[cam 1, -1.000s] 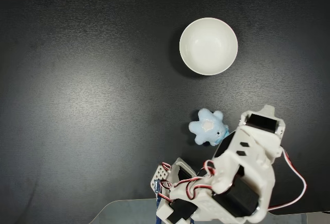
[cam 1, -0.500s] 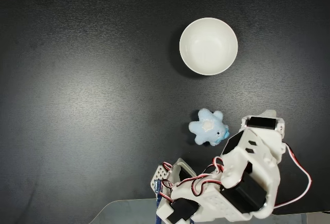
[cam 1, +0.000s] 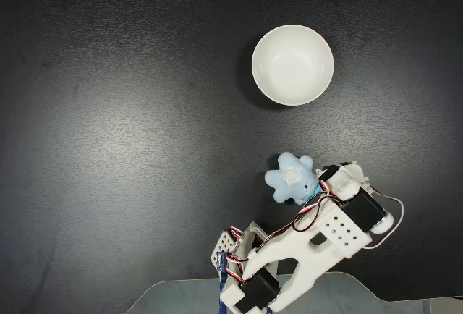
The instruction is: Grasp a skyblue doll and put it in the white bowl.
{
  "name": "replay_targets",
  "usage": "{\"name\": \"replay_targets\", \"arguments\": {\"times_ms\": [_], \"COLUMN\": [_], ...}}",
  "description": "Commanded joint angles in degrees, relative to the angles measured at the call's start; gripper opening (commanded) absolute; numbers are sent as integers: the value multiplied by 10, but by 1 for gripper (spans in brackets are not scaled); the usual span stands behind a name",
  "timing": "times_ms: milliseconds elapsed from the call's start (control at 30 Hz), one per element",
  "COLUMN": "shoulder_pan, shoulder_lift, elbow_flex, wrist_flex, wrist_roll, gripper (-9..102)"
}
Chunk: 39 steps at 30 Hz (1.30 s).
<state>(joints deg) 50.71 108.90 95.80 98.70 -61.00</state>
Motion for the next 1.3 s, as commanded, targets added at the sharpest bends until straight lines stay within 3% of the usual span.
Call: {"name": "replay_targets", "arguments": {"times_ms": [0, 500, 600, 767, 900, 1267], "shoulder_pan": [6, 57, 54, 51, 48, 46], "shoulder_lift": [3, -2, -1, 0, 0, -26], "elbow_flex": [23, 54, 54, 52, 53, 55], "wrist_flex": [29, 28, 28, 28, 28, 28], "wrist_roll": [-2, -11, -11, -10, -10, -8], "gripper": [0, 2, 11, 39, 54, 56]}}
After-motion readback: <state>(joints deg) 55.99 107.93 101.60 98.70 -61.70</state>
